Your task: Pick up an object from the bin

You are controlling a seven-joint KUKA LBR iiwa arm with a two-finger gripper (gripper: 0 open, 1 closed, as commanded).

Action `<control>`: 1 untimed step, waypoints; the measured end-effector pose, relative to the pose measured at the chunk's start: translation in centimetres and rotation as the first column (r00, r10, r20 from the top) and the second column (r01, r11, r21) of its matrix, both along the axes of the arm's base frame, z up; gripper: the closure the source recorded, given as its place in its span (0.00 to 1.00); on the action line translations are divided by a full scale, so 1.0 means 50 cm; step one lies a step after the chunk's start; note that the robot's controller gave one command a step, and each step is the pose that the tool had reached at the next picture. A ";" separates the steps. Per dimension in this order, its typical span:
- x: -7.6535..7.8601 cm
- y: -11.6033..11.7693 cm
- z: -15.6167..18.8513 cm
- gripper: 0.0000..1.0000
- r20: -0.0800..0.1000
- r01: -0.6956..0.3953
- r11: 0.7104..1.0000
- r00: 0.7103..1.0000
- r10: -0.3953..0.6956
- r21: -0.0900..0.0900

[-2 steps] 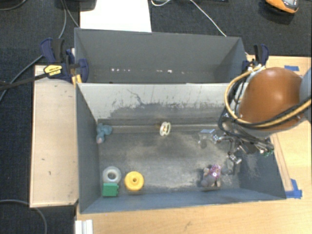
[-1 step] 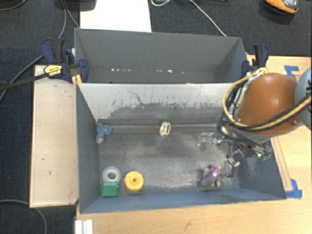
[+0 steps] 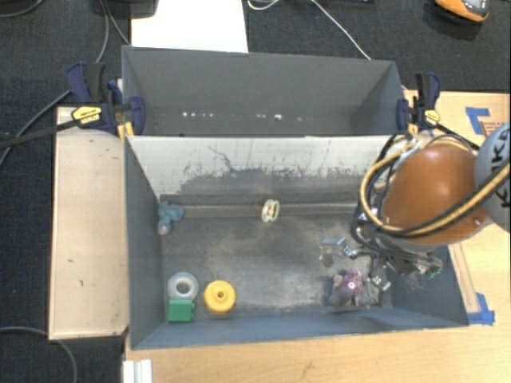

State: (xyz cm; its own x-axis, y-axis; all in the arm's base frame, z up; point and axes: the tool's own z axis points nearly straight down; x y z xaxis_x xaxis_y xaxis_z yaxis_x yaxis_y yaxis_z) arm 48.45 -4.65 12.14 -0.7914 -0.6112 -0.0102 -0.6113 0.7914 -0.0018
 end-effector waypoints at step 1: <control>-0.009 -0.039 -0.025 0.00 0.002 0.138 0.990 0.990 -0.138 0.001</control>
Offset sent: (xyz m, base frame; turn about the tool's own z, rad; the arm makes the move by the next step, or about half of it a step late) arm 0.0000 0.0000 0.0000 0.0000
